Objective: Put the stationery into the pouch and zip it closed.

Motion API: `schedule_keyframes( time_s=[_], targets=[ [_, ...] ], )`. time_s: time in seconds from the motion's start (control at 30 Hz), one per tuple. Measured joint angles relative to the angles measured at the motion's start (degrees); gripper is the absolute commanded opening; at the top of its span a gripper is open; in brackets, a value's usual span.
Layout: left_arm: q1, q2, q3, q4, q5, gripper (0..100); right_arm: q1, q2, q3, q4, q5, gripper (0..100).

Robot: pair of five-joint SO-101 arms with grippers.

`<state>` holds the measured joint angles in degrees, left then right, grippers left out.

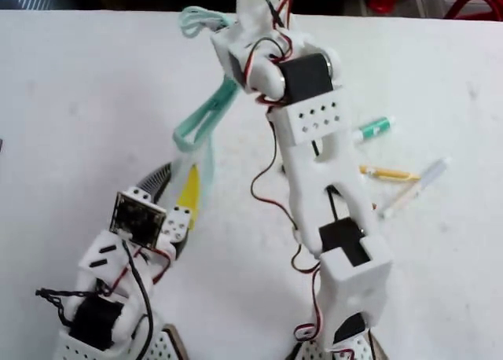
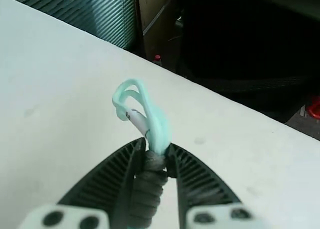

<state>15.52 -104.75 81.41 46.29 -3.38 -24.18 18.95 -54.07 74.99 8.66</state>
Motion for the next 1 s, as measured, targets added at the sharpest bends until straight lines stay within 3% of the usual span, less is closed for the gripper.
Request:
schedule_keyframes(
  time_s=[0.4,1.0],
  targets=[
    [0.0,0.0,0.0,0.0,0.0,2,4.4,3.8,0.0,-4.4,0.0,1.8],
    [0.0,0.0,0.0,0.0,0.0,2,4.5,4.6,0.0,-7.5,0.0,1.8]
  ],
)
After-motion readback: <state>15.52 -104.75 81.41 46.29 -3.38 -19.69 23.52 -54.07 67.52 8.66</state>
